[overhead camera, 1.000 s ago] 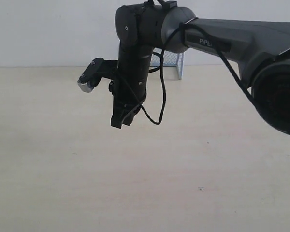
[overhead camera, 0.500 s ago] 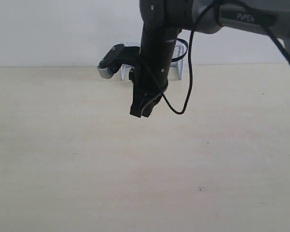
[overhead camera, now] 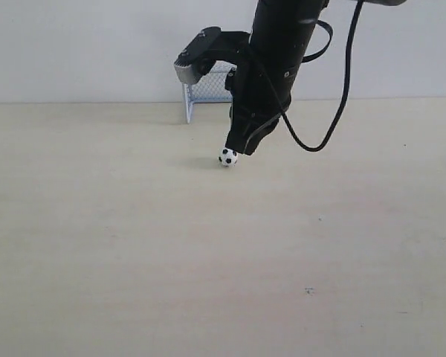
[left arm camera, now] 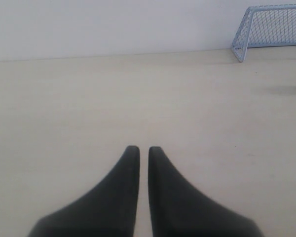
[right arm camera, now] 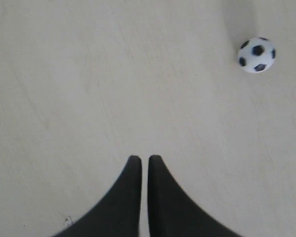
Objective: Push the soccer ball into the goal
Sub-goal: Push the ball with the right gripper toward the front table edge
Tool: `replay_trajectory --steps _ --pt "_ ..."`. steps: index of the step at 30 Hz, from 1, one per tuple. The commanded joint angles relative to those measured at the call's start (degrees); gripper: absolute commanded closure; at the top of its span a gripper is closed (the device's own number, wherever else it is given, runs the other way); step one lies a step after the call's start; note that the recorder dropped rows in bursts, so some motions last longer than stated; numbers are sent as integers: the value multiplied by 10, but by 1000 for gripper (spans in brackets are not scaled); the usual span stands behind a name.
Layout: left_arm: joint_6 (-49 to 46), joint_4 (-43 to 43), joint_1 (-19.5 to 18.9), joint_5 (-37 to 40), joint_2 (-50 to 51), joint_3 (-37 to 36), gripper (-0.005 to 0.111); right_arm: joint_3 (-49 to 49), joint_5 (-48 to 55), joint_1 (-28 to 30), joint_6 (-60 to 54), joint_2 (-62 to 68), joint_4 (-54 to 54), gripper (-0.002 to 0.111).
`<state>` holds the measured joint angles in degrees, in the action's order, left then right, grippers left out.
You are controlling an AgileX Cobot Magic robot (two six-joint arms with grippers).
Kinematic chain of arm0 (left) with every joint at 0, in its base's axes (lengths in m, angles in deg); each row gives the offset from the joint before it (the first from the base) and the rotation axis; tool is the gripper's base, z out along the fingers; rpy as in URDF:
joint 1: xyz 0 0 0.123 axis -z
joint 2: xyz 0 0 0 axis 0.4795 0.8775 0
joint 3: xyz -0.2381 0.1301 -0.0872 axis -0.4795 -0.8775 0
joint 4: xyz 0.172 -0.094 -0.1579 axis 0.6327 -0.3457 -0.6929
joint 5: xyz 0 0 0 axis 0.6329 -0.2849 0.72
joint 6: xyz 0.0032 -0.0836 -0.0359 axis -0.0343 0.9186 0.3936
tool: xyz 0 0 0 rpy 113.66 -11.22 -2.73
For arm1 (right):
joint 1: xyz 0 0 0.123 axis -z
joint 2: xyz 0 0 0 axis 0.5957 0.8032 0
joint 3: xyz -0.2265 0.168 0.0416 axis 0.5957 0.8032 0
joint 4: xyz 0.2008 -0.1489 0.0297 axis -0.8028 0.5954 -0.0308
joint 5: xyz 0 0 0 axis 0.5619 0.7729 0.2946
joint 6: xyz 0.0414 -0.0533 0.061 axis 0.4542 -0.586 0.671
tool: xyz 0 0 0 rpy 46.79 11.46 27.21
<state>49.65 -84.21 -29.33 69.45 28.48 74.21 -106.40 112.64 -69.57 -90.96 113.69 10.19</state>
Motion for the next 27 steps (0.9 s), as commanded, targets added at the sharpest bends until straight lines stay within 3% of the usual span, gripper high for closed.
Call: replay_trajectory --steps 1,13,27 --pt "5 -4 -3 -7 -2 2 100 5 1 5 4 -25 17 108" --pt "5 -4 -3 -7 -2 2 100 8 1 5 6 -87 18 108" --pt "5 -4 -3 -7 -2 2 100 112 -56 7 29 -173 61 108"
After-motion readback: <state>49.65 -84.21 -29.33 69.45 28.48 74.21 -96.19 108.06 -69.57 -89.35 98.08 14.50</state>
